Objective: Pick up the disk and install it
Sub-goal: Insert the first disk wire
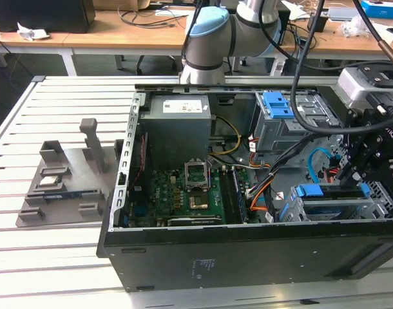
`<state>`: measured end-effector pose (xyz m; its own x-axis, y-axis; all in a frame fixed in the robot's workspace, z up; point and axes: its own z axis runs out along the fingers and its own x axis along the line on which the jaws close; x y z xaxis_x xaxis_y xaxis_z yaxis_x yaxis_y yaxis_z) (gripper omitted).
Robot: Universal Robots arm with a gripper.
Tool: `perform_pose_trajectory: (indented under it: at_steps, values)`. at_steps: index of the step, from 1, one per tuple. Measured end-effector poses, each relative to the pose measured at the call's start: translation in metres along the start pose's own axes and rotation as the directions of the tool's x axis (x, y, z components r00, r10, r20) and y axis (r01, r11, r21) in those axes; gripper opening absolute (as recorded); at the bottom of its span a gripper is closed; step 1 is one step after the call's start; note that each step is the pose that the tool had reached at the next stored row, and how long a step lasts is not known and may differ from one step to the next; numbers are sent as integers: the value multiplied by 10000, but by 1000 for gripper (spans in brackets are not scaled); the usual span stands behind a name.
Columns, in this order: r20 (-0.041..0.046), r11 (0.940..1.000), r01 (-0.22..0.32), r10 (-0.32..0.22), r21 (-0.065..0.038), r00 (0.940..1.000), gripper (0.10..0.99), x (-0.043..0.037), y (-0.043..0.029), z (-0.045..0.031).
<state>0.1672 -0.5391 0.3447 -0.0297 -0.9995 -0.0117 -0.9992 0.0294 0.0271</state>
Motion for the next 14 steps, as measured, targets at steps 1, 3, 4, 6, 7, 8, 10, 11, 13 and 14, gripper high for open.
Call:
perform_pose_trajectory:
  at_steps: [1,3,4,6,7,8,10,11,13,14]
  values:
    - [10,10000,0,0,0,10000,165,1,0,8]
    - [29,10000,1,-1,-1,10000,165,1,0,18]
    - [50,10000,1,-1,-1,10000,165,1,0,24]
    - [68,10000,2,-2,-1,10000,165,4,0,34]
    - [69,10000,2,-2,-2,10000,165,6,1,35]
    - [65,10000,2,-2,-2,10000,165,8,1,35]
    - [61,10000,2,-2,-1,10000,165,9,0,43]
    - [62,10000,2,-2,-1,10000,165,9,0,46]
    - [62,10000,2,-2,-2,10000,165,9,0,57]
    - [61,10000,1,-1,-2,10000,165,9,0,57]
